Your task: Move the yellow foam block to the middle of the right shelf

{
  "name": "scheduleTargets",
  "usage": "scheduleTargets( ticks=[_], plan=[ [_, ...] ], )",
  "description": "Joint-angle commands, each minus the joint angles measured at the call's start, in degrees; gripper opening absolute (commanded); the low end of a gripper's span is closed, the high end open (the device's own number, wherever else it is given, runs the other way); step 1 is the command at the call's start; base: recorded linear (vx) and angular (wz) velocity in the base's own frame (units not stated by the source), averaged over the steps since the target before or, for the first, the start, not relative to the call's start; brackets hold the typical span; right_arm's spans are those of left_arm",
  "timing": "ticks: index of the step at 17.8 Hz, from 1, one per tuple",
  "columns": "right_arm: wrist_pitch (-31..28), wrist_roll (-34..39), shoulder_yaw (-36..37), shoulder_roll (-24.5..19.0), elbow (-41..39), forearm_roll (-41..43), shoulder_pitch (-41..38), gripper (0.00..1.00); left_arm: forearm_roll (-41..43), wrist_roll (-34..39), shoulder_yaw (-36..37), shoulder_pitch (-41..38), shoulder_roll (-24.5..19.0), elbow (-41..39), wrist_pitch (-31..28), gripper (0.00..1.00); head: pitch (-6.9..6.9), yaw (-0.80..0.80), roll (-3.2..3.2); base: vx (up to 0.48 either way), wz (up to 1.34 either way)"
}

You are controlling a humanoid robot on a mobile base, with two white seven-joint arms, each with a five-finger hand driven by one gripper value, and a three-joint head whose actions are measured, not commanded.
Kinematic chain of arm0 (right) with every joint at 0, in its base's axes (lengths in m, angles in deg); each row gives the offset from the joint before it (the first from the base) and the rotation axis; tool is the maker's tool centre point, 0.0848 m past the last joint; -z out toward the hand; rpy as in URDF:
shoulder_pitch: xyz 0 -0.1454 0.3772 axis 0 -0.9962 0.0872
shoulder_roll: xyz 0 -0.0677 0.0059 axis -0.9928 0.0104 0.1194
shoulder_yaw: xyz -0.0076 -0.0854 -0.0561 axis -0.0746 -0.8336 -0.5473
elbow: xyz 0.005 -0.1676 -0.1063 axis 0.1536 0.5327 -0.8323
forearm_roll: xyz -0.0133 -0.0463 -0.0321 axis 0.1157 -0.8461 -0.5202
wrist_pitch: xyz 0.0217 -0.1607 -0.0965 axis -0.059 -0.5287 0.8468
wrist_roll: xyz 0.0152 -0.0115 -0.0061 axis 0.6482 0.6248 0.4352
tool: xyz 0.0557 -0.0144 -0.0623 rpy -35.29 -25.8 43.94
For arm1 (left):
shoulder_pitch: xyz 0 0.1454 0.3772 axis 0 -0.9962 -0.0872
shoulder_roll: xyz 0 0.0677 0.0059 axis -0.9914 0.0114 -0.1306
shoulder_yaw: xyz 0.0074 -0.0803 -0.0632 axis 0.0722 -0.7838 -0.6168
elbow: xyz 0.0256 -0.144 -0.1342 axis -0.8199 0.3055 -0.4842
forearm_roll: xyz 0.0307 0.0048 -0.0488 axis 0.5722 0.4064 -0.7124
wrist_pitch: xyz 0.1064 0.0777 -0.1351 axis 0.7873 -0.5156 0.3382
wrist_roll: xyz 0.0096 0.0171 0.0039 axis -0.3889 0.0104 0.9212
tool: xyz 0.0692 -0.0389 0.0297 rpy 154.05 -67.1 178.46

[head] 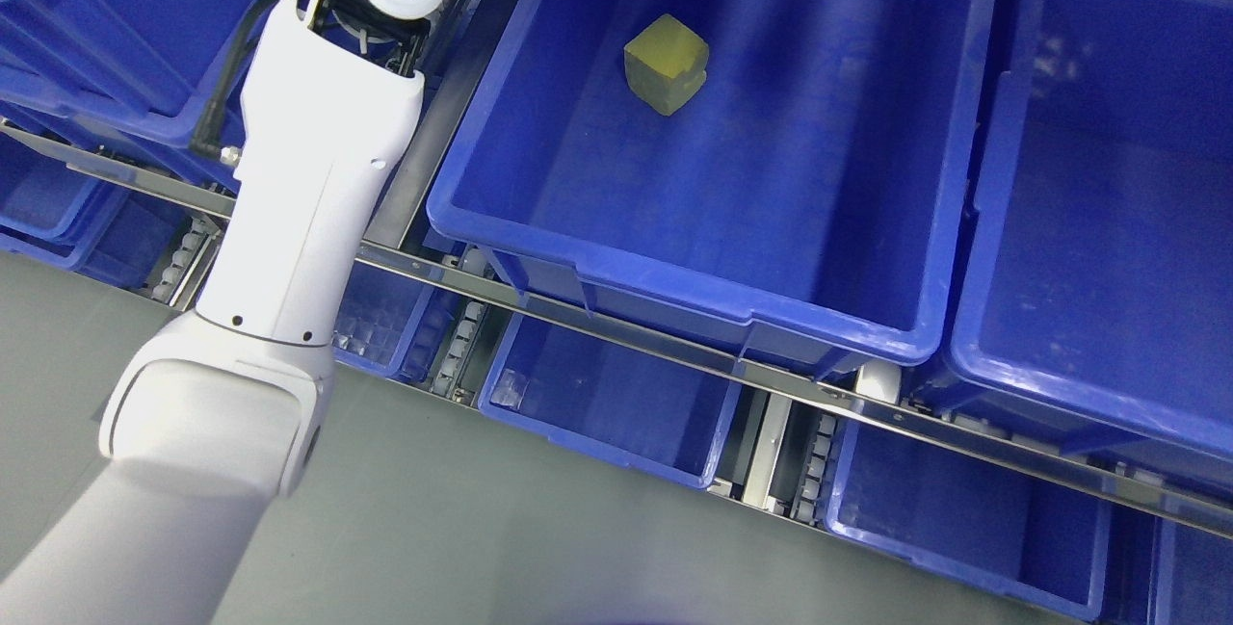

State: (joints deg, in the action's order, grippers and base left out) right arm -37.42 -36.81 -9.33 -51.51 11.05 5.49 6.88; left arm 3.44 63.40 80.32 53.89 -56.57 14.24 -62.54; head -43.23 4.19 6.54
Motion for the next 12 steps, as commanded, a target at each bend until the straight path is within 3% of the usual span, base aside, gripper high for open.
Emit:
scheduleTargets(
  ticks=[1,7,12],
  plan=[
    [0.02,0.02,0.00,1.00,-1.00,-0.18,-0.09,1.00,-3.75,6.40,-10.29,-5.43,-1.00,-4.67,8.04,1.00,0.00,0.00,0.00,0.000,0.00],
    [0.02,0.02,0.00,1.00,-1.00,-0.18,-0.09,1.00,-15.88,8.58,-12.15,-12.63,-1.00,-11.17,9.55,1.00,0.00,0.00,0.00,0.000,0.00],
    [0.02,0.02,0.00,1.00,-1.00,-0.18,-0.09,1.00,-19.65,21.77,-11.89,-18.78,-1.00,-18.46,4.73,1.00,0.00,0.00,0.00,0.000,0.00]
  ],
)
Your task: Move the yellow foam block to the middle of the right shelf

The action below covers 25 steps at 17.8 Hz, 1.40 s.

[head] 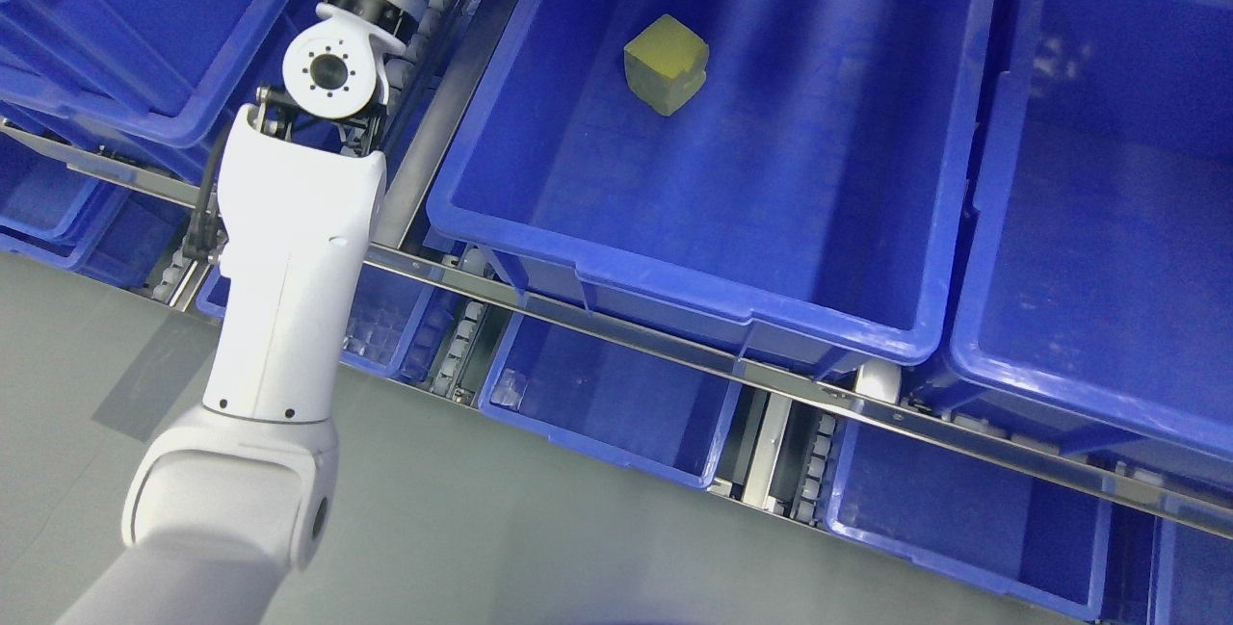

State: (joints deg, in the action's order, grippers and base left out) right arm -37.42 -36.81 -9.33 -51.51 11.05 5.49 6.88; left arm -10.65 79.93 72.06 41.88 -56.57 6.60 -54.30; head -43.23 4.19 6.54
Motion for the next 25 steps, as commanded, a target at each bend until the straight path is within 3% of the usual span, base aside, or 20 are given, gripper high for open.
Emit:
scheduleTargets(
  ticks=[1,6,9,15,25],
  plan=[
    [0.02,0.02,0.00,1.00,-1.00,-0.17,-0.09,1.00,-6.18,5.42,-3.45,-8.78,-1.00,-12.06,-4.31,1.00,0.00,0.00,0.00,0.000,0.00],
    [0.02,0.02,0.00,1.00,-1.00,-0.17,-0.09,1.00,-6.36,5.60,-3.45,-16.43,-1.00,-14.09,-3.18,1.00,0.00,0.00,0.00,0.000,0.00],
    [0.02,0.02,0.00,1.00,-1.00,-0.17,-0.09,1.00,-6.45,5.60,-3.01,-21.18,-1.00,-14.70,2.69,1.00,0.00,0.00,0.00,0.000,0.00],
    [0.02,0.02,0.00,1.00,-1.00,-0.17,-0.09,1.00,-9.00,5.51,-3.36,-28.13,-1.00,-23.04,6.03,1.00,0.00,0.00,0.00,0.000,0.00],
    [0.02,0.02,0.00,1.00,-1.00,-0.17,-0.09,1.00,-18.84,5.60,-7.75,-34.02,-1.00,-24.46,8.07,1.00,0.00,0.00,0.00,0.000,0.00]
  ],
)
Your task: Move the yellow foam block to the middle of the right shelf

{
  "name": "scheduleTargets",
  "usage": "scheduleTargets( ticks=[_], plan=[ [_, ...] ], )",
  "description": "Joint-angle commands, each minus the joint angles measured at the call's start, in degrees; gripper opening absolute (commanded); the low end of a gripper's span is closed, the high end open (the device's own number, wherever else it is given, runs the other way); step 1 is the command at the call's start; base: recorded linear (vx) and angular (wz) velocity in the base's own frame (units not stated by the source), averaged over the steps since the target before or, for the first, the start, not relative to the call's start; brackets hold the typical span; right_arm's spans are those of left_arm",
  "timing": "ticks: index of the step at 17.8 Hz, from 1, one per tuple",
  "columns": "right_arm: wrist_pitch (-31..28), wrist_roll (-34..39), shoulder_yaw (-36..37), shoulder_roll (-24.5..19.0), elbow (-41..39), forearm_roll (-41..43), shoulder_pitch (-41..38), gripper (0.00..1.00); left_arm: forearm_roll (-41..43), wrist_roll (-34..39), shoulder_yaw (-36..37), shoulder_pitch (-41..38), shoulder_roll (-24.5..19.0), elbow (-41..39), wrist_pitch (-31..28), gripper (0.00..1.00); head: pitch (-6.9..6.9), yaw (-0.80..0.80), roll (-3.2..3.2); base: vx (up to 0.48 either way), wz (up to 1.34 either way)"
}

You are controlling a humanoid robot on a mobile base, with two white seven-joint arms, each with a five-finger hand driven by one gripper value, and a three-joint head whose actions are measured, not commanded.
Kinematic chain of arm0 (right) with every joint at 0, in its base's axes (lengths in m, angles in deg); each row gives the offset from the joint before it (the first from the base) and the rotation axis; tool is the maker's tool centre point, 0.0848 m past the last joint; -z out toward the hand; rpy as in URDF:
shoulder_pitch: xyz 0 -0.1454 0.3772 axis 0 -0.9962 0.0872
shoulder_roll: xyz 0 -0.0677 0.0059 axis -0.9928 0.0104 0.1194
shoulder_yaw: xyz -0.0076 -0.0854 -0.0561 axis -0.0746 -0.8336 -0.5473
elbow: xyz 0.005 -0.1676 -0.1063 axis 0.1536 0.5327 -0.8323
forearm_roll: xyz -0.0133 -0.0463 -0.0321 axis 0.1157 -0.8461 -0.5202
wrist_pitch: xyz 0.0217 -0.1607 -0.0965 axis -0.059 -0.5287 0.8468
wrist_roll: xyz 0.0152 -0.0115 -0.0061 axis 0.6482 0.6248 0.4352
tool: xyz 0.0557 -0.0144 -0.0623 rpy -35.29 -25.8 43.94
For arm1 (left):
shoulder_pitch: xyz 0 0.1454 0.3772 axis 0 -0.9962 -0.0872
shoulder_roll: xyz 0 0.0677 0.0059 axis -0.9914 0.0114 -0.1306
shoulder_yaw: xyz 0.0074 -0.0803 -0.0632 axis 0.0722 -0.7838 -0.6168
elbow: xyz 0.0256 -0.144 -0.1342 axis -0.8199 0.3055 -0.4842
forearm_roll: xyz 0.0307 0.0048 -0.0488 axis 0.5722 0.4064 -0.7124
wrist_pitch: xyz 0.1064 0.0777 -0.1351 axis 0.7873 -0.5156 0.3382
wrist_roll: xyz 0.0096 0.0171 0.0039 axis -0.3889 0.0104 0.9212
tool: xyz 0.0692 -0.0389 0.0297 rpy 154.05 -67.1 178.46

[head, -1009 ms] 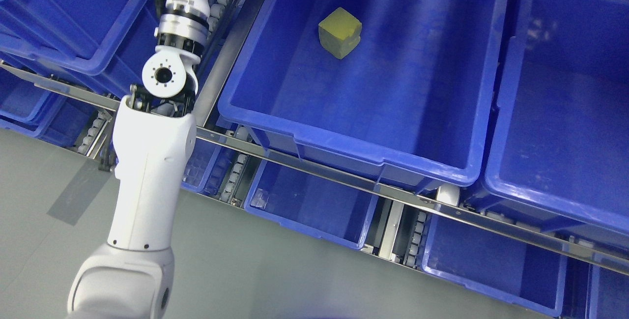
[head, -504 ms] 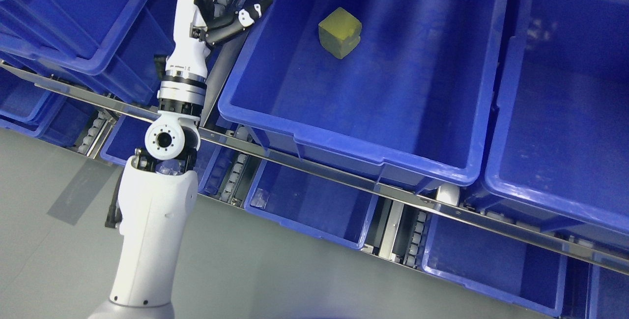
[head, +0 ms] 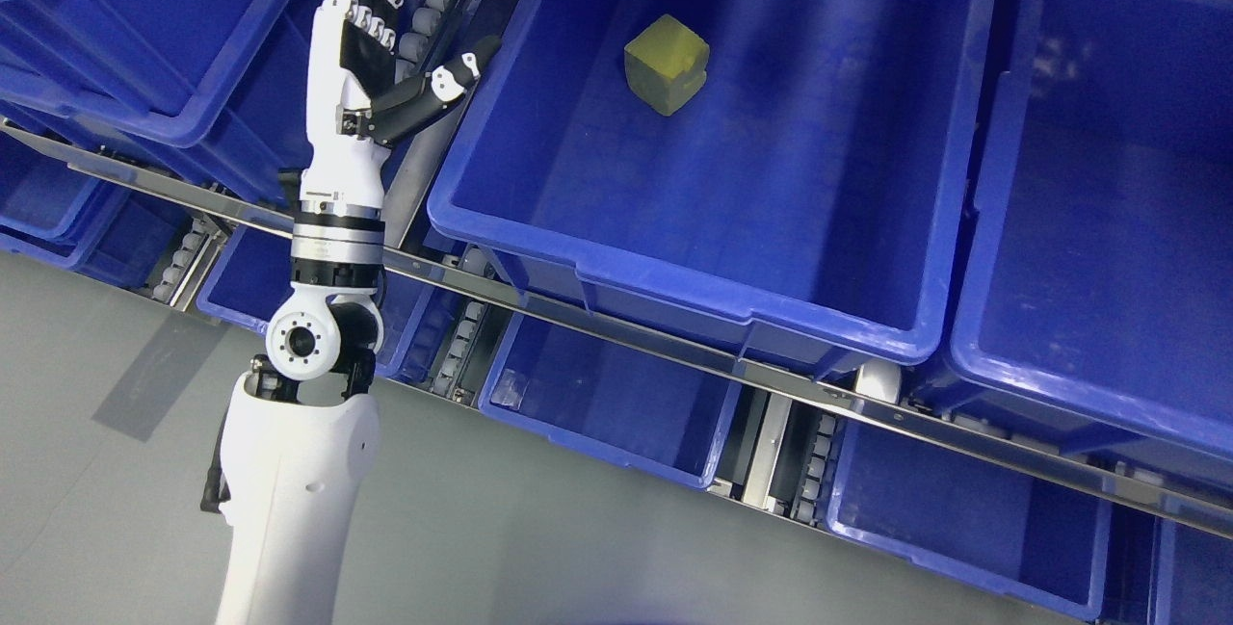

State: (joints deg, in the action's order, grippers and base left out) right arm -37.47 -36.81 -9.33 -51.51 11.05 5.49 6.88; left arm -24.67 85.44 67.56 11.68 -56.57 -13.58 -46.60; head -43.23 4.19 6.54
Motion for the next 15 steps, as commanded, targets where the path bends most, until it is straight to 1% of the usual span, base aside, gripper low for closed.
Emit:
scheduleTargets(
  ticks=[1,3,7,15],
  plan=[
    [0.07,0.02,0.00,1.00,-1.00,-0.18,-0.09,1.00,-5.61,0.27,-3.34,-4.88,-1.00,-4.28,0.38,1.00,0.00,0.00,0.00,0.000,0.00],
    [0.07,0.02,0.00,1.00,-1.00,-0.18,-0.09,1.00,-5.88,1.41,-4.39,-5.94,-1.00,-4.28,0.46,1.00,0.00,0.00,0.00,0.000,0.00],
    [0.07,0.02,0.00,1.00,-1.00,-0.18,-0.09,1.00,-5.88,2.38,-9.13,-6.12,-1.00,-4.28,0.46,1.00,0.00,0.00,0.00,0.000,0.00],
    [0.07,0.02,0.00,1.00,-1.00,-0.18,-0.09,1.00,-6.05,2.29,-8.97,-6.12,-1.00,-4.19,-0.15,1.00,0.00,0.00,0.00,0.000,0.00]
  ],
)
